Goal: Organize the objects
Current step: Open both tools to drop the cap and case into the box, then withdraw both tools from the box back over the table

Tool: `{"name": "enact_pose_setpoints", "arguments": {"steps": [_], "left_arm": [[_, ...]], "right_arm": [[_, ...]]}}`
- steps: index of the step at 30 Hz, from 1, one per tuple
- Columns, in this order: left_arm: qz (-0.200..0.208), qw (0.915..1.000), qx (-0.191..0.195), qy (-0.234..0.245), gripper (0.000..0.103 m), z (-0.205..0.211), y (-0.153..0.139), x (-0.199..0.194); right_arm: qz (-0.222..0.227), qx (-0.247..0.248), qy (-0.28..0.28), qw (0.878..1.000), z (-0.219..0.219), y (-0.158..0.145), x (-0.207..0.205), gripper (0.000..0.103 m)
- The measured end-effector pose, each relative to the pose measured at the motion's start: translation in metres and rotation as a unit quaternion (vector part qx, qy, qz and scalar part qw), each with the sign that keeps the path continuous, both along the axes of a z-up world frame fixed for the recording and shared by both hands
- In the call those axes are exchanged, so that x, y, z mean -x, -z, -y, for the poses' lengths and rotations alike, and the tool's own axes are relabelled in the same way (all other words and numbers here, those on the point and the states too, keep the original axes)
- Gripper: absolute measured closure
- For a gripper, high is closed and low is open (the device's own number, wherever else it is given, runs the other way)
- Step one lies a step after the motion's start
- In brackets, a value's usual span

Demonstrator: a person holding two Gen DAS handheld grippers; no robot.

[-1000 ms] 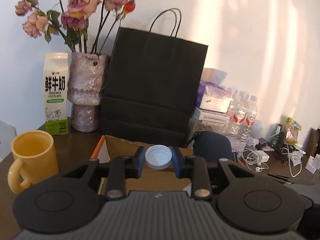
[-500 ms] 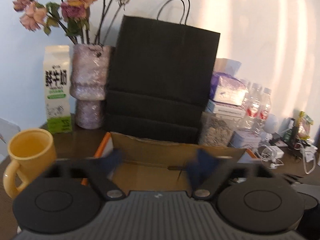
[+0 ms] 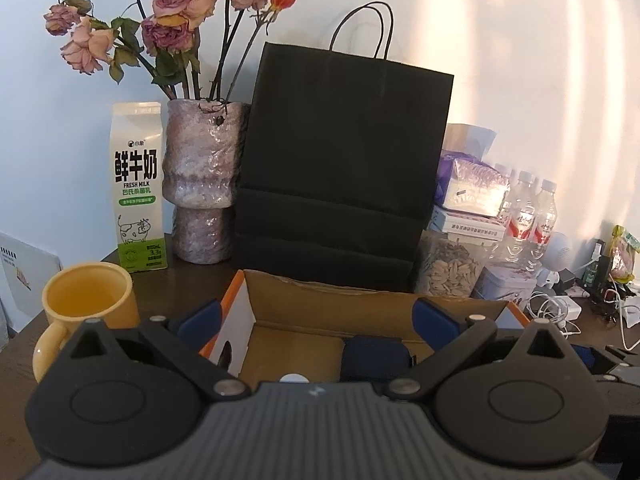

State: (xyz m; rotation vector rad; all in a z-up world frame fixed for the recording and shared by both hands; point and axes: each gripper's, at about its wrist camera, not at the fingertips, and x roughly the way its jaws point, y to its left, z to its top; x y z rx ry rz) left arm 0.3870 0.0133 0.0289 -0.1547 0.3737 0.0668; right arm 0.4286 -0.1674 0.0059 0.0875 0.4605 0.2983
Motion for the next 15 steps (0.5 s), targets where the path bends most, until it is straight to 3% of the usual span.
{"name": "enact_pose_setpoints", "arguments": {"steps": [15], "left_arm": [[0.025,0.9997,-0.005,-0.001,0.0,-0.006,-0.025,0.059]], "right_arm": [[0.031,0.012,0.006,0.999,0.025,-0.026,0.055,0.0]]}}
